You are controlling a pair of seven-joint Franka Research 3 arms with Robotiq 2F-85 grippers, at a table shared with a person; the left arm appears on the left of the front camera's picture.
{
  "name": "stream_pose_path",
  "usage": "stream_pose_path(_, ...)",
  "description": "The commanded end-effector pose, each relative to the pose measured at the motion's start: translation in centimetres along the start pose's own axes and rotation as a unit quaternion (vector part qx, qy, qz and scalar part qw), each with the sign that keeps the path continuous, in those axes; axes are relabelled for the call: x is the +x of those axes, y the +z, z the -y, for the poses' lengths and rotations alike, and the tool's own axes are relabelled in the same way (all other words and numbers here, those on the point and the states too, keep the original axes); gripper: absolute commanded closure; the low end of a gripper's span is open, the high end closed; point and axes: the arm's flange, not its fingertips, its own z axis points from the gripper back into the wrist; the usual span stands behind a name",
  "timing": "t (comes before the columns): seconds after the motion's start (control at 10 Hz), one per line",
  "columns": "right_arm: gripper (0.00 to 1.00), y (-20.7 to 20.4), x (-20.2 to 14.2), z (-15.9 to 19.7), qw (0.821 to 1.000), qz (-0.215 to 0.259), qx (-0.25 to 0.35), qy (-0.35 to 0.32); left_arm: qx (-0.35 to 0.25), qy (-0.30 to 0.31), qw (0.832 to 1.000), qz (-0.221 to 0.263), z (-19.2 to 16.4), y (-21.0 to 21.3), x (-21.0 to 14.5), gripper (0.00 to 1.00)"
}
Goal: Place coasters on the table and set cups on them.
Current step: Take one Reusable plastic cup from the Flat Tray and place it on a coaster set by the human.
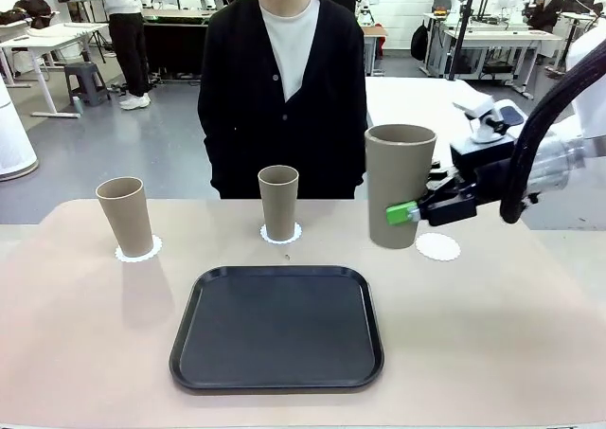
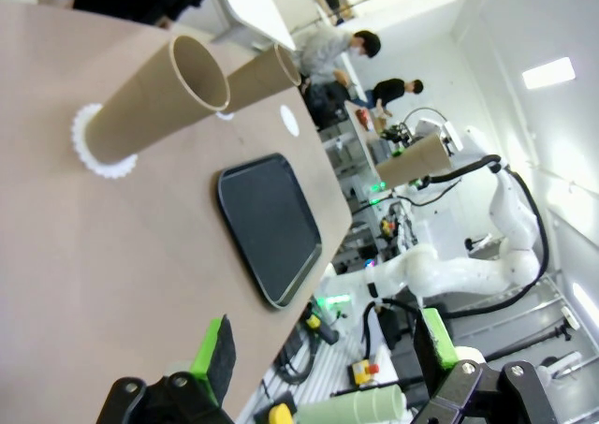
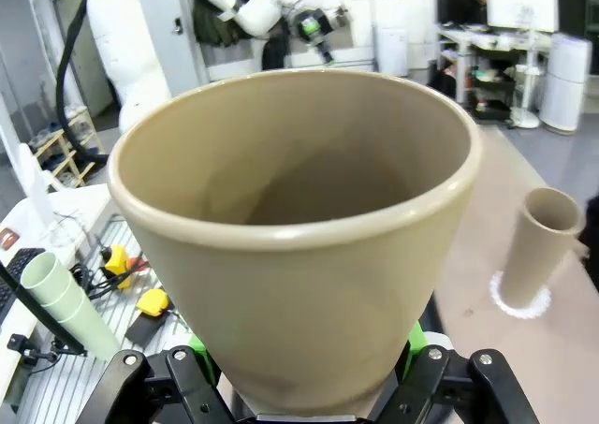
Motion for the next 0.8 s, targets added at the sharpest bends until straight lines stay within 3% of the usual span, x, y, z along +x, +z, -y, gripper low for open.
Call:
stream_pose_path(0.0, 0.18, 6.9, 0.5, 5.6, 0.998, 0.043, -0.046, -0.012, -0.001, -0.003, 1.0, 0.007, 0.2, 0.1, 0.1, 0.0)
stream_pose_path(0.2, 0.18, 13.1, 1.0, 11.0, 0.991, 0.074, -0.102, -0.052, -0.001, -0.003, 1.0, 0.007, 0.2, 0.1, 0.1, 0.0)
stream_pose_path(0.4, 0.18, 16.3, 1.2, 14.2, 0.987, 0.029, -0.138, -0.076, -0.001, -0.003, 1.0, 0.007, 0.2, 0.1, 0.1, 0.0)
stream_pose_path(0.6, 0.18, 17.2, 1.8, 15.0, 0.984, 0.01, -0.157, -0.082, -0.001, -0.003, 1.0, 0.007, 0.2, 0.1, 0.1, 0.0)
stream_pose_path(0.7, 0.18, 17.7, 0.5, 14.4, 0.986, 0.04, -0.151, -0.061, -0.001, -0.003, 1.0, 0.007, 0.2, 0.1, 0.1, 0.0)
